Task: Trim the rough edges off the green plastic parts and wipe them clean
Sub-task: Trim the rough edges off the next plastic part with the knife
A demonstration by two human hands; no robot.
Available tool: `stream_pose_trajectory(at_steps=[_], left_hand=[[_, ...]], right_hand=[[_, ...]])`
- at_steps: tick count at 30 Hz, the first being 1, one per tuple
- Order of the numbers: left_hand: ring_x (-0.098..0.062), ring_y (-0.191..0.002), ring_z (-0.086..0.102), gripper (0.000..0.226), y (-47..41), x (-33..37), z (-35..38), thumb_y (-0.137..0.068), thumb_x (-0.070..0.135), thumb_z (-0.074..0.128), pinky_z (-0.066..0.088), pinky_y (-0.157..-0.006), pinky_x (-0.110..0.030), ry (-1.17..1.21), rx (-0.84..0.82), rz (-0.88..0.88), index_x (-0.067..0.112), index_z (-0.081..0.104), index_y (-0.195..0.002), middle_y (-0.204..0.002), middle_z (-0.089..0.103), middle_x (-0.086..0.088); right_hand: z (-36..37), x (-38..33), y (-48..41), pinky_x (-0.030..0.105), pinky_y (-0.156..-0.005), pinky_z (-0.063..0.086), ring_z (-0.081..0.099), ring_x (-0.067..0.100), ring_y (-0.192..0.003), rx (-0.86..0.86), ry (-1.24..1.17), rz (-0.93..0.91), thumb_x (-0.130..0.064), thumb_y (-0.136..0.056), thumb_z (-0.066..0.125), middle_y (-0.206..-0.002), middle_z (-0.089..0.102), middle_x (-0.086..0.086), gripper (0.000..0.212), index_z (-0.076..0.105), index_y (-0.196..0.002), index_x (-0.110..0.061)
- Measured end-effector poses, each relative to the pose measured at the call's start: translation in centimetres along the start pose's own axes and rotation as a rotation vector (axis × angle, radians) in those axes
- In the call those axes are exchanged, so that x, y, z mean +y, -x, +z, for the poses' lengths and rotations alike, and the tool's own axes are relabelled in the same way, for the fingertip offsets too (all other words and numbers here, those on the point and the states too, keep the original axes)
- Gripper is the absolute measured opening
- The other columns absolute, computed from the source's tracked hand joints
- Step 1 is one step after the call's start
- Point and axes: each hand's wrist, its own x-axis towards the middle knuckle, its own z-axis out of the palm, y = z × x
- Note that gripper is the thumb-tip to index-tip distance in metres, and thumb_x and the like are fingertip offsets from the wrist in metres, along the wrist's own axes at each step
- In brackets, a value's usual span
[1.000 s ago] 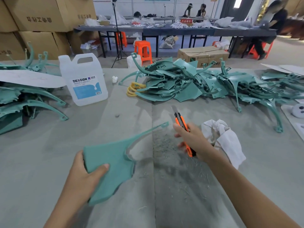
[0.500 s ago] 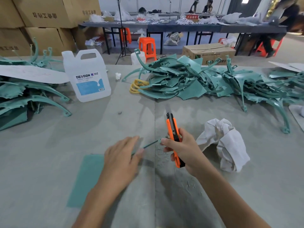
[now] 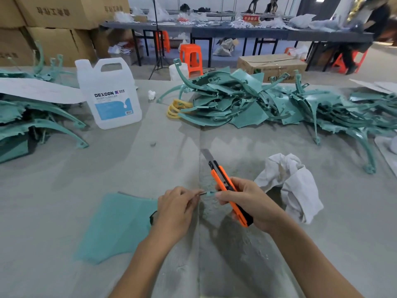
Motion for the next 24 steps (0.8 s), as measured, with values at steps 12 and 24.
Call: stream_pose_trajectory(at_steps=[12, 24], left_hand=[[-0.022, -0.104, 0.053, 0.031, -0.1, 0.1, 0.3, -0.104, 0.040, 0.046, 0.035, -0.084, -0.034, 0.008, 0.019, -0.061, 0.040, 0.065, -0.129, -0.109, 0.063, 0.005], [-0.027, -0.104, 0.061, 0.033, -2.2, 1.2, -0.8, -0.107, 0.039, 0.034, 0.041, -0.090, -0.040, -0.050, -0.088, -0.206, 0.028, 0.065, -0.107, -0.109, 0.071, 0.004]], right_hand=[[-2.1, 2.4, 2.1, 0.034, -0.054, 0.050, 0.057, 0.020, -0.058, 0.124, 0.157, -0.082, -0.024, -0.096, 0.069, -0.077, 0.067, 0.003, 0.016, 0.061, -0.099, -0.011], [2.0, 5.2, 3.1, 0.037, -0.063, 0.056, 0.064, 0.012, -0.060, 0.338, 0.392, -0.232, -0.047, -0.101, 0.050, -0.081, 0.069, -0.012, 0.025, 0.046, -0.119, -0.064]])
